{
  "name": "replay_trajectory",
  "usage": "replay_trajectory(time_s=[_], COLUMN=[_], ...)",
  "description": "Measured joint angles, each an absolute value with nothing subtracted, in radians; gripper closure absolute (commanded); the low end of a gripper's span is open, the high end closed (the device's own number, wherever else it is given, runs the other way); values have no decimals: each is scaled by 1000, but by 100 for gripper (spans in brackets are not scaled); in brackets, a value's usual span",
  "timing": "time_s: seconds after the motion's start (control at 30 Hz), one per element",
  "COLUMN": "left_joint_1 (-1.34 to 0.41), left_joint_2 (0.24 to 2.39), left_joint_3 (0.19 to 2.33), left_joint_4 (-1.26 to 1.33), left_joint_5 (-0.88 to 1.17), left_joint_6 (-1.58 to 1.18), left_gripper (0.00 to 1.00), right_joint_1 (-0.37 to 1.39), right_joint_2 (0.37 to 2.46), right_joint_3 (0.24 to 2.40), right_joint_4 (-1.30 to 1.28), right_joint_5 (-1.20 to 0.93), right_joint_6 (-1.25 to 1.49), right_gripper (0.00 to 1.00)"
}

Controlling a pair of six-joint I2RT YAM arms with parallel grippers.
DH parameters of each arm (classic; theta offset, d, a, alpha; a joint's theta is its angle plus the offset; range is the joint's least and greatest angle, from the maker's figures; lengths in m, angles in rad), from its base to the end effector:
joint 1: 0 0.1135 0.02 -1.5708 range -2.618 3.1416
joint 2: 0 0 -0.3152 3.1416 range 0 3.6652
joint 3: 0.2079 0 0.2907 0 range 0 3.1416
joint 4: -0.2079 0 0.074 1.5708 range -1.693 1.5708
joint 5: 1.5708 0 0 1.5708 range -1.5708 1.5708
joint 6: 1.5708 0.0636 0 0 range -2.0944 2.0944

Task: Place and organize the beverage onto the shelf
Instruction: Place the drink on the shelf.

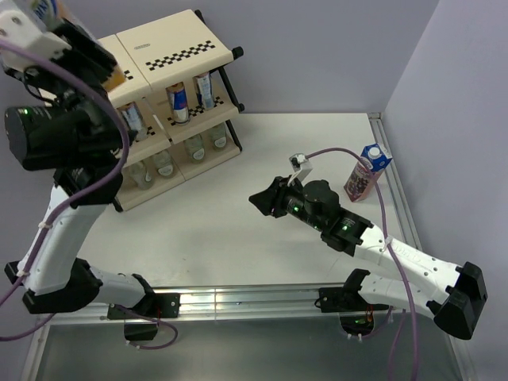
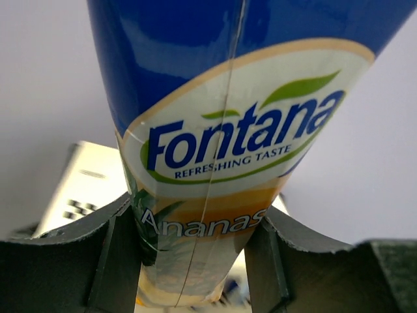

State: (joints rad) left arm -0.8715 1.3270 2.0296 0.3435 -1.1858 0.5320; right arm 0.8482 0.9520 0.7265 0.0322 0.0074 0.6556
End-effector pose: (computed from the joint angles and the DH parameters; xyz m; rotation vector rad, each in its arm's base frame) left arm 0.1553 -0.0931 0.7337 -0.5832 1.0940 0.0161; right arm 0.1742 0.1969 0.3387 -0.1765 1.8869 1.0605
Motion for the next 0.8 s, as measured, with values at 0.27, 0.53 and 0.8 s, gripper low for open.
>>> replay_trajectory(time_s=[0.27,0.53,0.8], left_joint_1=[-566,-308,-104], left_joint_2=[1481,1521,1591], left_joint_3=[2285,2209,2177], left_joint_4=[148,-84,-337], left_joint_5=[-1195,-970,-658], left_joint_6=[443,187,6], left_gripper=[99,99,99], right_joint_1=[848,848,848], right_joint_2=[949,923,925], right_joint_3=[721,693,672], right_joint_4=[27,15,16], right_joint_5=[6,6,-34], right_joint_6=[648,630,606], right_gripper=[55,56,56])
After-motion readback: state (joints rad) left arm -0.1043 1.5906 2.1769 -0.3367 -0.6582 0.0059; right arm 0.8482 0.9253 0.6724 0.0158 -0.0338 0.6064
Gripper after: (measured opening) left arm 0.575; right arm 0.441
